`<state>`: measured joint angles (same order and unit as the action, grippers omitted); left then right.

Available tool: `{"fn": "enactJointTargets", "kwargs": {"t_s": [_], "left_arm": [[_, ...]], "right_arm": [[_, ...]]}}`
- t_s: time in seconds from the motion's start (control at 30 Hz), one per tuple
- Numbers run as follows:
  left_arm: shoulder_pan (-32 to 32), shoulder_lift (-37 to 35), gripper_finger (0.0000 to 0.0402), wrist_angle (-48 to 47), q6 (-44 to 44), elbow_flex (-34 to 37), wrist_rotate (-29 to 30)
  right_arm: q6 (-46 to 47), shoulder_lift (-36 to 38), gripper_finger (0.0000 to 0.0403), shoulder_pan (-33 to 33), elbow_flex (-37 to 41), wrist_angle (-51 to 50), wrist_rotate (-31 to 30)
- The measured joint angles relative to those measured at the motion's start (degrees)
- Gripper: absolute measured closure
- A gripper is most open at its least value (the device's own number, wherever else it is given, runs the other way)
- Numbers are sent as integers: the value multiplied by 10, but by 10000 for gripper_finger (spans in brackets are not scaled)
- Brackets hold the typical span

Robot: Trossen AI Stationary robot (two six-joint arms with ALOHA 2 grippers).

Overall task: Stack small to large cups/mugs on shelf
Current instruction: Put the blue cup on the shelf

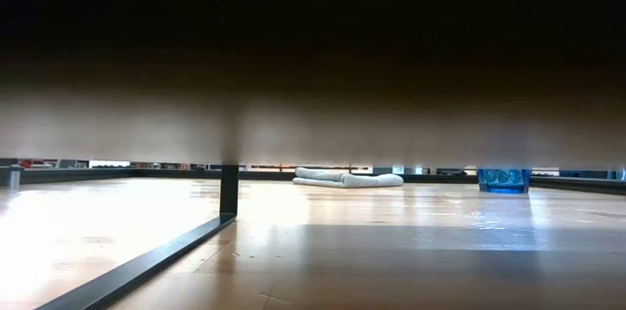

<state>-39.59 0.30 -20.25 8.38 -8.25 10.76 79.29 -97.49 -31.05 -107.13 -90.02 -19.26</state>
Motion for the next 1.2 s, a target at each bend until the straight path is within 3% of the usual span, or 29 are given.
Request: {"fn": "enactJointTargets", "kwargs": {"t_s": [0.27,0.53,0.97,1.2], "left_arm": [[0,0,256,0,11,0,0],[0,0,256,0,19,0,0],[0,0,256,0,19,0,1],[0,0,256,0,19,0,1]], "right_arm": [[-48,132,237,97,122,0,-40],[-114,239,234,218,297,10,0],[-178,261,156,401,395,38,3],[-266,280,151,514,451,136,20]]}}
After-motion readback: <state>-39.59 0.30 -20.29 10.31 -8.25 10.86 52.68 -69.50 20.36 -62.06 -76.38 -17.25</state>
